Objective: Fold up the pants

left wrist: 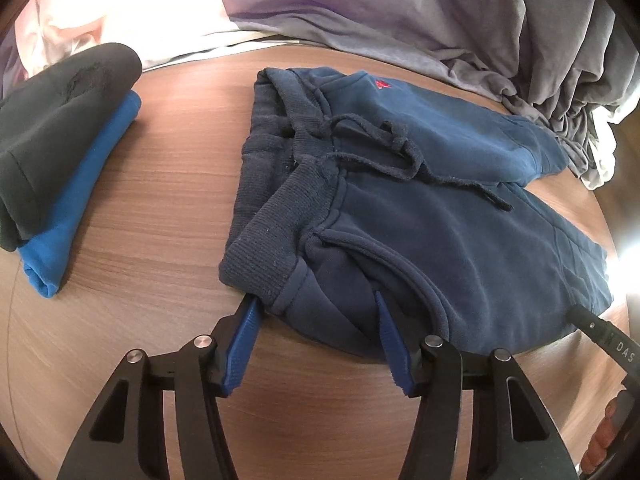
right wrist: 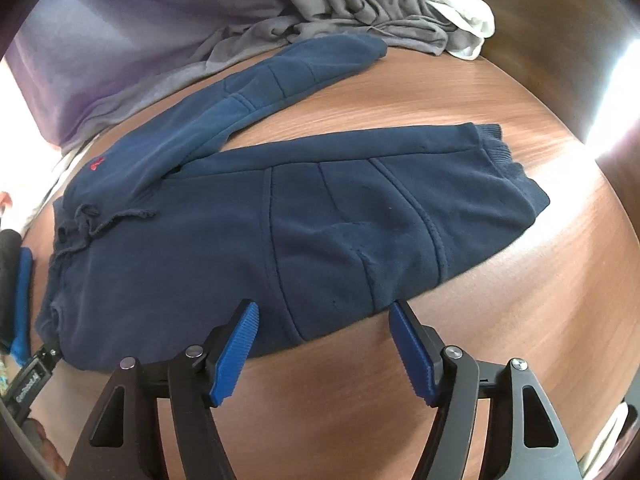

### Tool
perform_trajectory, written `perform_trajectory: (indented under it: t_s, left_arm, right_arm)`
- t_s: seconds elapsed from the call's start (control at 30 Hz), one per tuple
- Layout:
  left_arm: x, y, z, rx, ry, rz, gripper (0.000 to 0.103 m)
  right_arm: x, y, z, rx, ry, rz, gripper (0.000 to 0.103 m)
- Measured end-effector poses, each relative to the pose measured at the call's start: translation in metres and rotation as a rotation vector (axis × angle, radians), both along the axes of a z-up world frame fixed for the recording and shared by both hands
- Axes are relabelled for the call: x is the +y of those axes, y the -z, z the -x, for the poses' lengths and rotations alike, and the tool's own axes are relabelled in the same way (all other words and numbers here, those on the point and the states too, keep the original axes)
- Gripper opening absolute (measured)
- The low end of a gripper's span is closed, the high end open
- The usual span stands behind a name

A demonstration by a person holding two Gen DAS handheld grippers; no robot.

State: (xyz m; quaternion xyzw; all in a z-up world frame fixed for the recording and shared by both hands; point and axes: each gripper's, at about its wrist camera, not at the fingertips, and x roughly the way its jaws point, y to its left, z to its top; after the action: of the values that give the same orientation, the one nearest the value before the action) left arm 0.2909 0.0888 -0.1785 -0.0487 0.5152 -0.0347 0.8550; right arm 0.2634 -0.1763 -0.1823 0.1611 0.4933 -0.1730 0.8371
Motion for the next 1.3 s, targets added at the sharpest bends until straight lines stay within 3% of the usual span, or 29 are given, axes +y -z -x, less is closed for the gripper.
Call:
perform_trajectory:
  t_s: [0.1,0.27,0.43,0.5,0.57,0.67,1.3]
  left_arm:
    - [-0.001,-0.001,0.000,-0.005,0.004,-0.003,0.054]
    - [-0.001,-0.003,-0.001,-0.017,0.019,0.002,0.040]
    - [-0.002,-0.009,0.000,-0.044,0.027,0.000,0.027]
    - [-0.003,-0.013,0.001,-0.056,0.032,0.000,0.025]
    - [-0.003,-0.018,0.003,-0.078,0.032,-0.004,0.024]
    - [-0.001,-0.026,0.006,-0.104,0.023,0.000,0.023]
    - [0.013,-0.090,0.075,-0.200,-0.025,0.018,0.021]
  right_arm:
    - [0.000,0.004,-0.003,0.005,-0.007,-0.022,0.068]
    - [0.002,0.006,-0.008,-0.005,-0.020,-0.016,0.066]
    - [0.000,0.005,-0.014,-0.025,-0.005,-0.015,0.046]
    - [-0.001,0.004,-0.015,-0.038,-0.014,-0.031,0.028]
    - [0.003,0.001,-0.018,-0.050,-0.041,-0.039,0.017]
    - [0.009,-0.010,-0.016,-0.080,-0.062,0.004,0.008]
    - [0.015,-0.093,0.039,-0.303,-0.146,0.010,0.005]
